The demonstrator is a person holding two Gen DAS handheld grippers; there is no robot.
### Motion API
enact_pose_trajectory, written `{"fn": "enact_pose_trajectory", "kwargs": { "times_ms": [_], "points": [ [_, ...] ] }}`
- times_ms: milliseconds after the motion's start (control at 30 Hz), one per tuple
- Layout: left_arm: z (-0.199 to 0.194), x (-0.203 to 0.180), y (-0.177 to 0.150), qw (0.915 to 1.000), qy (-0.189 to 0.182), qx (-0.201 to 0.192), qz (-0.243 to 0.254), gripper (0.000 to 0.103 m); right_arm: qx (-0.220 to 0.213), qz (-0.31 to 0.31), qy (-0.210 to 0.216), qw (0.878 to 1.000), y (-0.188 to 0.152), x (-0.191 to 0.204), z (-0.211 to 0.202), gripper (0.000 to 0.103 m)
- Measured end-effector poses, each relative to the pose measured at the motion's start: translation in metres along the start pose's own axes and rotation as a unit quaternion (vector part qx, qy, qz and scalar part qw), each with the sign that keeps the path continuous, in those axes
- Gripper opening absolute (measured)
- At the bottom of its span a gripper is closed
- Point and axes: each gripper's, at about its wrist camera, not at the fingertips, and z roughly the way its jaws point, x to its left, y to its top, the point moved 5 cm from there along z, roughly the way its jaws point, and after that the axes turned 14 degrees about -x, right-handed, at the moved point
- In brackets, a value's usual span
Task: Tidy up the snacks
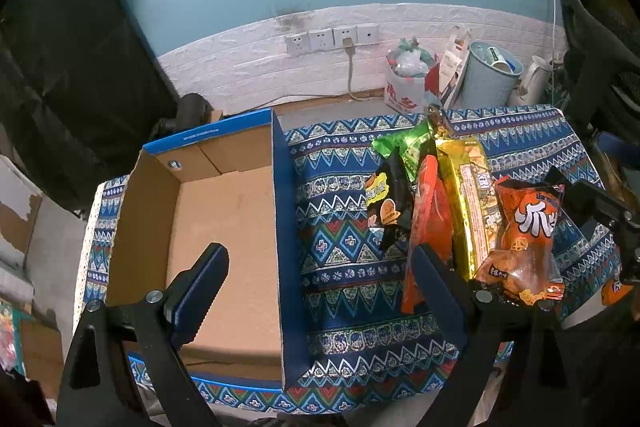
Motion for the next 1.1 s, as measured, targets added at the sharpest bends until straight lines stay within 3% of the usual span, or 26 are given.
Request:
{"fn": "enact_pose_trajectory", "kwargs": {
  "times_ms": [1100],
  "points": [
    [0.002,-0.0047,-0.0048,1.0,0.001,0.001,0.01,0.094,0.009,0.004,-0.001,1.0,-0.0041,-0.0085,-0.0014,0.1]
  ]
}}
